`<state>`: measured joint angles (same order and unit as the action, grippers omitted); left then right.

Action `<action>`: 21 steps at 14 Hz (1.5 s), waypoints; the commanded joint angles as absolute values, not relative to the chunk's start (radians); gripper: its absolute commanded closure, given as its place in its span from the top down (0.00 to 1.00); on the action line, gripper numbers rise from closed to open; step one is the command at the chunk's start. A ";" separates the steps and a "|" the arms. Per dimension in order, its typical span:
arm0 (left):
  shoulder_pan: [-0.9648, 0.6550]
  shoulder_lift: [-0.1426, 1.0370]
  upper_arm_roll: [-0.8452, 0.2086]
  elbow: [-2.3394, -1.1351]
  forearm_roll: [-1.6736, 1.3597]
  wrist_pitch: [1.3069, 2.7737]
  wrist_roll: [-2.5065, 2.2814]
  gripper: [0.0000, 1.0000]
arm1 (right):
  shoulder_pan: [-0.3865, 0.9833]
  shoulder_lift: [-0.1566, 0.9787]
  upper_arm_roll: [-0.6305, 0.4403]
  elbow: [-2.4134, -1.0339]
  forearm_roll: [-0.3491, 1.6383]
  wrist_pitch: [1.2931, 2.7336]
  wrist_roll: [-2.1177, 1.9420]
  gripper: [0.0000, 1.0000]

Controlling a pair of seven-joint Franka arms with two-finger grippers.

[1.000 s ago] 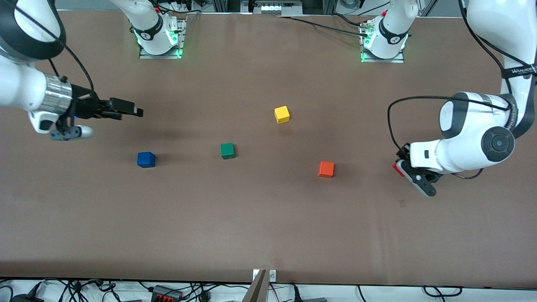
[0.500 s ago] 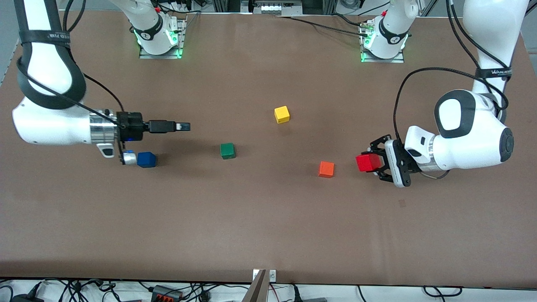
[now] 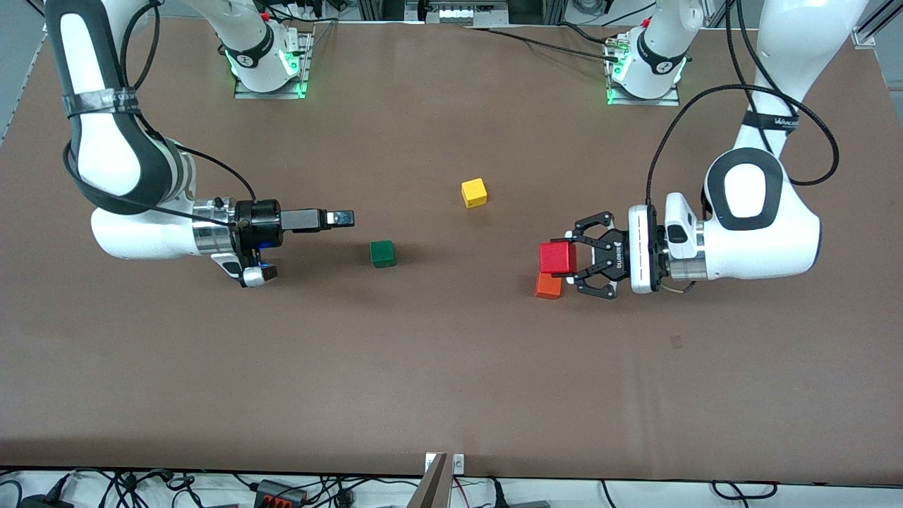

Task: Pass red block to right arm, stack on blue
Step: 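Lift the red cube with the left gripper while the right gripper approaches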

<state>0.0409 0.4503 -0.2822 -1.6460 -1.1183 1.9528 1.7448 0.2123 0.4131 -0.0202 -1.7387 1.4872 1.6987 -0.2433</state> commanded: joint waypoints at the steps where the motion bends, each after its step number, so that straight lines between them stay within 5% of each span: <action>1: 0.051 0.454 -0.340 -1.647 -1.231 1.956 1.816 0.09 | 0.229 0.442 -0.025 -1.721 1.543 1.684 -0.308 1.00; 9: -0.043 0.477 -0.480 -1.651 -1.530 2.373 1.974 0.10 | 0.247 0.466 -0.025 -1.721 1.604 1.651 -0.331 1.00; 21: -0.208 0.505 -0.479 -1.651 -1.878 2.525 2.194 0.10 | 0.285 0.626 -0.025 -1.540 1.652 1.601 -0.339 1.00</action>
<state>-0.1852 0.5061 -0.4728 -1.6518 -1.8146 2.4584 2.0840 0.2638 0.5842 -0.0201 -1.5984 1.6352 1.6011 -0.3711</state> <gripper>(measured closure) 0.445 0.000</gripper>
